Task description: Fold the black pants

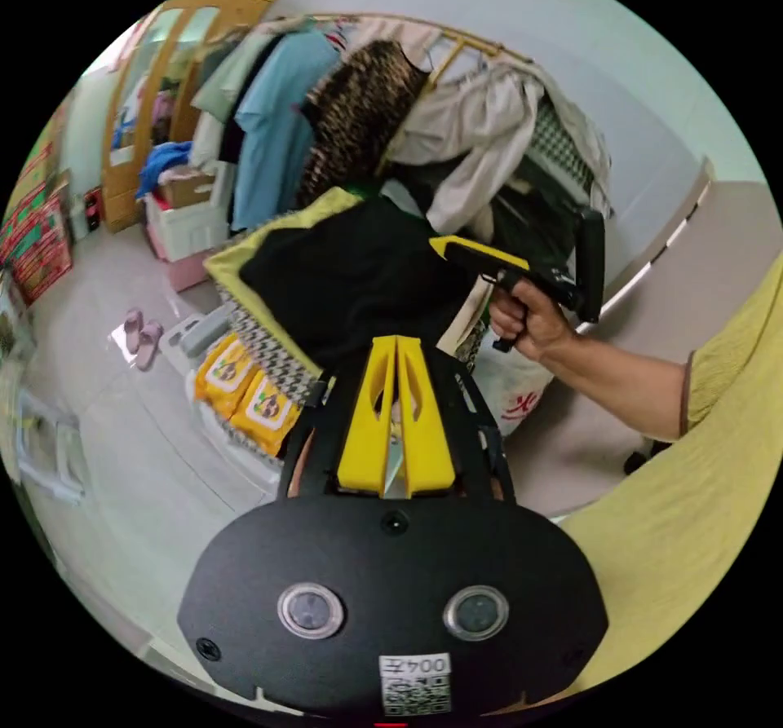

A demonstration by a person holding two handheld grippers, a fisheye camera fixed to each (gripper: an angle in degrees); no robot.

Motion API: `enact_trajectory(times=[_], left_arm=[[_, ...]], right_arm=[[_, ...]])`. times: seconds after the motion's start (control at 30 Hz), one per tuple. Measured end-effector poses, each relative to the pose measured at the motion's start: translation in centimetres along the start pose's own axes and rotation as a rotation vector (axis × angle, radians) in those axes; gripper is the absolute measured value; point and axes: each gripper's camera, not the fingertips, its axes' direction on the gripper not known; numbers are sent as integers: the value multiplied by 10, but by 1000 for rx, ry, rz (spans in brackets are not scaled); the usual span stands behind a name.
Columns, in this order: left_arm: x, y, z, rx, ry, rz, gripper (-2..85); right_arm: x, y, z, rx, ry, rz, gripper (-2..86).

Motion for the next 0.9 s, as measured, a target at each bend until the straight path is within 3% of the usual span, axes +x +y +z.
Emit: enact_trajectory(times=[0.2, 0.37, 0.47, 0.77, 0.9], left_arm=[[59, 131, -249, 267, -211, -311, 1], [205, 296, -443, 533, -571, -623, 0], [320, 382, -521, 692, -783, -765, 0], [647, 562, -640, 998, -1241, -1130, 0], [744, 611, -671, 1105, -1360, -1273, 1]], right_arm=[[-124, 45, 2, 65, -564, -277, -8], [-259, 138, 7, 23, -1094, -597, -8], [-316, 206, -1, 31, -1281, -766, -8], [-425, 442, -9, -124, -1645, -988, -7], [-452, 538, -1, -205, -1736, -1066, -7]])
